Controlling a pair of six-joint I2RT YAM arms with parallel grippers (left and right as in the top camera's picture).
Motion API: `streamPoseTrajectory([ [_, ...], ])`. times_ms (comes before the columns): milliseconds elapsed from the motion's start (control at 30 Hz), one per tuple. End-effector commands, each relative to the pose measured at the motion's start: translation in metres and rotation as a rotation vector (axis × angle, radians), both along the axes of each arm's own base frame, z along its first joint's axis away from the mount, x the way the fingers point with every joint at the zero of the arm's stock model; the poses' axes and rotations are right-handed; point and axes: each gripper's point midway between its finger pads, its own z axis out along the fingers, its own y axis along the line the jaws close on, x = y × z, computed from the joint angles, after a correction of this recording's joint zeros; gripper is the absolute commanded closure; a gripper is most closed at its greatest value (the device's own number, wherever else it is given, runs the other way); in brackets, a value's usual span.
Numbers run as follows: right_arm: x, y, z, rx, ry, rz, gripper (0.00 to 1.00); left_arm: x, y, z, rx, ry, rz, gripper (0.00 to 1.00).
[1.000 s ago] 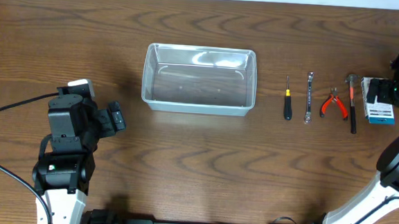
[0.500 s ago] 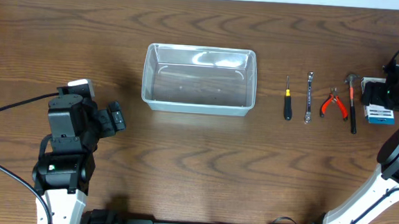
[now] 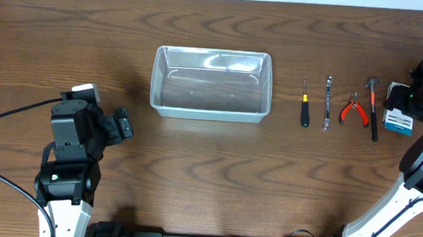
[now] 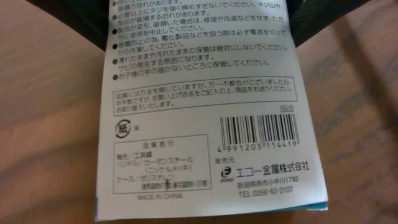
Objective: Pack container
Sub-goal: 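Grasp the white-and-blue box upright with the right gripper and lift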
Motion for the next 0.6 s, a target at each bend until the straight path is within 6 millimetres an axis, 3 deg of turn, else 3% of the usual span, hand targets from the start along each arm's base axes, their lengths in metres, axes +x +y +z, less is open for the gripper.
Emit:
streamPoseTrajectory([
  [0,-0.009,0.010,-0.008,0.052,0.041,-0.057,0.43,0.003,0.001,0.009,0.020,-0.017,-0.005,0.02],
  [167,0.006,0.020,0.048,0.047,-0.073,-0.027,0.46,0.003,0.001,0.009,0.020,-0.016,-0.005,0.02],
  [333,0.026,0.053,0.139,0.001,-0.267,0.061,0.45,0.003,0.001,0.009,0.020,-0.016,-0.005,0.02],
  [467,0.031,0.109,0.210,-0.039,-0.405,0.185,0.43,0.003,0.001,0.009,0.020,-0.016,-0.004,0.02],
  [567,0.030,0.173,0.251,-0.016,-0.491,0.285,0.44,0.003,0.001,0.009,0.020,-0.016,-0.005,0.02],
])
